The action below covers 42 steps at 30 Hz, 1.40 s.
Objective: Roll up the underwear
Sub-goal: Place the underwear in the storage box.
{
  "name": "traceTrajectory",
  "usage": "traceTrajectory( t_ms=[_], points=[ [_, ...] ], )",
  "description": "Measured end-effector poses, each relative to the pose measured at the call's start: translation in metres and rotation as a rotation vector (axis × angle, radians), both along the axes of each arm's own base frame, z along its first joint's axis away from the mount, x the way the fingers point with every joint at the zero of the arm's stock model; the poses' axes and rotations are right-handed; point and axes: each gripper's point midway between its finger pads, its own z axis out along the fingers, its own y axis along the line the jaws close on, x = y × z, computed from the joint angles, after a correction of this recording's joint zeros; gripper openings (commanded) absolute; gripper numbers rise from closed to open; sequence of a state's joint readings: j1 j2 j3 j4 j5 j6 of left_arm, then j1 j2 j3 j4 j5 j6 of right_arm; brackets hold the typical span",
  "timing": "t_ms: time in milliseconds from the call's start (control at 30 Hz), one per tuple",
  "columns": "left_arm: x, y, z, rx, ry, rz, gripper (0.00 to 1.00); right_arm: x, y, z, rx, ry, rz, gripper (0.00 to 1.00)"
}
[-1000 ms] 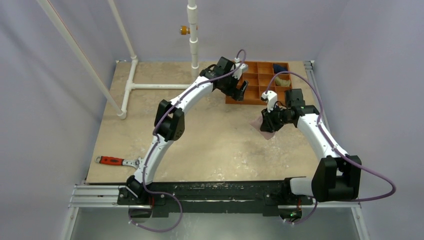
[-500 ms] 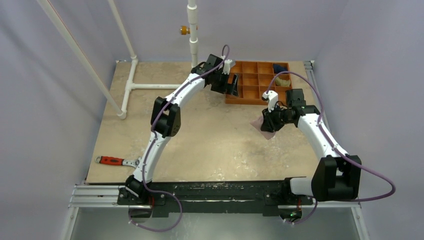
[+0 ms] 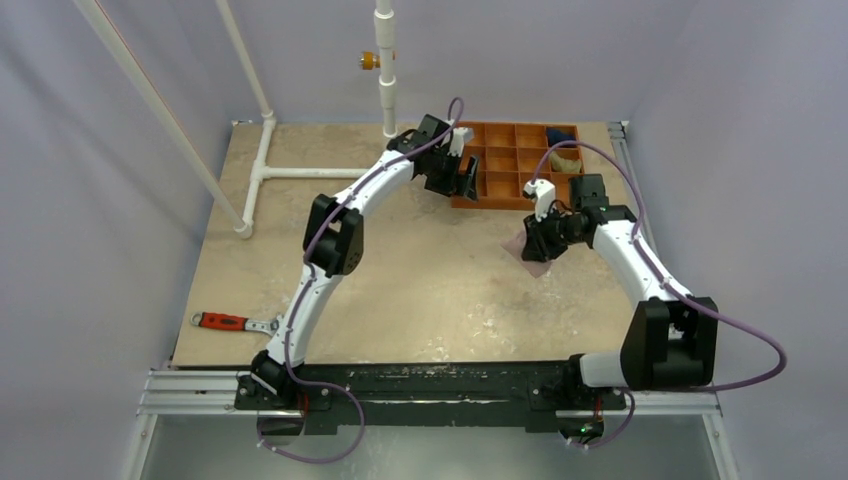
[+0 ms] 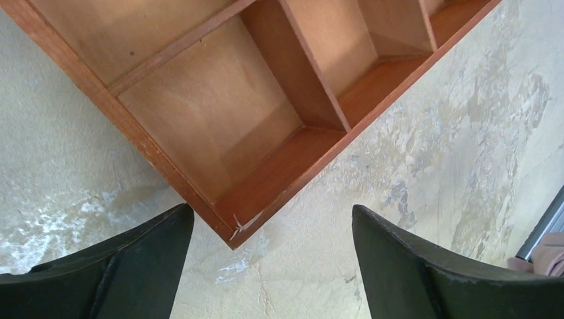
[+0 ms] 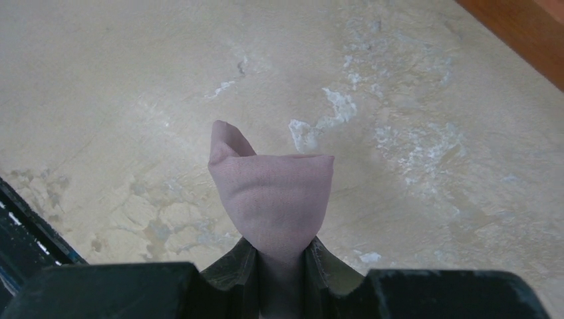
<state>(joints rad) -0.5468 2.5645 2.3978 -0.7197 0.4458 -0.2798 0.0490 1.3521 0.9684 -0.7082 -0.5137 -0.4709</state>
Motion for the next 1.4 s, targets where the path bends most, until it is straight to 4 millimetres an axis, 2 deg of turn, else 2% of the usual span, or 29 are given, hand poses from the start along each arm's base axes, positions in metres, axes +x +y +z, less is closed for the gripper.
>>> traceTrajectory(
  t_ms=[100,200,367,500,733,900,1200,1400],
  points=[
    [-0.004,0.002,-0.009,0.009,0.023,0.012,0.87,0.013,-0.004,0.004,-0.017,-0.008,-0.029,0.0],
    [-0.015,0.009,-0.027,0.034,0.066,0.013,0.89,0.043,-0.01,0.017,-0.031,-0.06,-0.075,0.0],
    [-0.02,0.013,-0.013,0.033,0.042,0.01,0.93,0.095,-0.026,0.043,-0.058,-0.169,-0.179,0.0],
    [-0.032,0.021,-0.001,0.043,0.027,-0.005,0.94,0.128,-0.053,0.054,-0.104,-0.225,-0.266,0.0],
    [-0.054,0.038,0.023,0.059,-0.016,-0.044,0.95,0.177,-0.115,0.048,-0.279,-0.271,-0.327,0.0],
    [-0.069,0.046,0.035,0.064,-0.036,-0.09,0.95,0.192,-0.135,0.03,-0.403,-0.272,-0.254,0.0],
    [-0.112,0.071,0.042,0.103,-0.036,-0.212,0.95,0.211,-0.15,0.003,-0.52,-0.272,-0.128,0.0],
    [-0.133,0.088,0.053,0.127,-0.076,-0.27,0.95,0.219,-0.158,-0.003,-0.573,-0.296,-0.098,0.0]
  ],
)
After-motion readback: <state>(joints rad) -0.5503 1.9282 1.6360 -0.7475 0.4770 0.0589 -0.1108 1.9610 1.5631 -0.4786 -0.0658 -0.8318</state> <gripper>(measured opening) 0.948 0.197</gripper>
